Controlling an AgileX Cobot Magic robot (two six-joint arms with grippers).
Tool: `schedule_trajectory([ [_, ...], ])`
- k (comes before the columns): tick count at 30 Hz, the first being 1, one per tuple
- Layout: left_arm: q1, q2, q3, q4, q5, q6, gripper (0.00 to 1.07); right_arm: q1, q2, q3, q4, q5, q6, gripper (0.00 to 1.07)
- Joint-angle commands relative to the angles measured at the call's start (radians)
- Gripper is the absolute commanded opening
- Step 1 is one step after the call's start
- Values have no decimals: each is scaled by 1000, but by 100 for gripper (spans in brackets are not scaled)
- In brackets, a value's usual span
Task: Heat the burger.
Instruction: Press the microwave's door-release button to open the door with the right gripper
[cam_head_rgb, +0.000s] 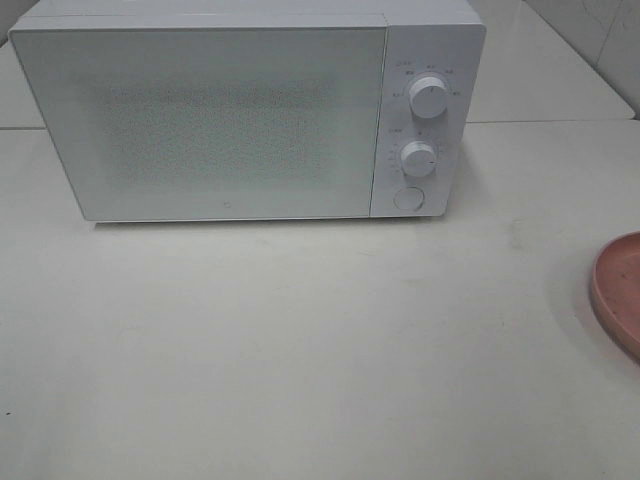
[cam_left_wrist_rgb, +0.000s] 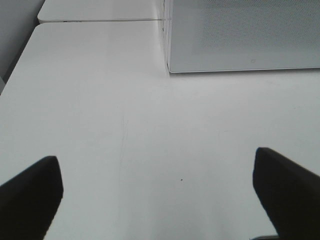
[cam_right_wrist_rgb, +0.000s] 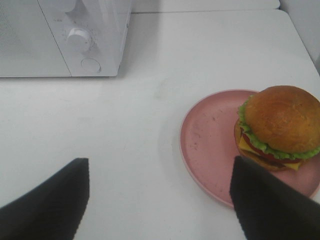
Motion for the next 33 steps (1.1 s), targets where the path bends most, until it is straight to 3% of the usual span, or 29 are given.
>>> schedule_trajectory([
  [1, -2, -24, 3, -3, -14, -2, 98, 2, 44, 23, 5, -84, 7, 74],
  [19, -2, -24, 3, -3, -14, -2, 98, 2, 190, 220, 4, -515, 11, 74],
  [28, -2, -24, 3, -3, -14, -2, 98, 2, 254, 257, 4, -707, 11, 74],
  [33, -2, -24, 3, -3, -14, -2, 98, 2, 354, 271, 5, -928, 24, 74],
])
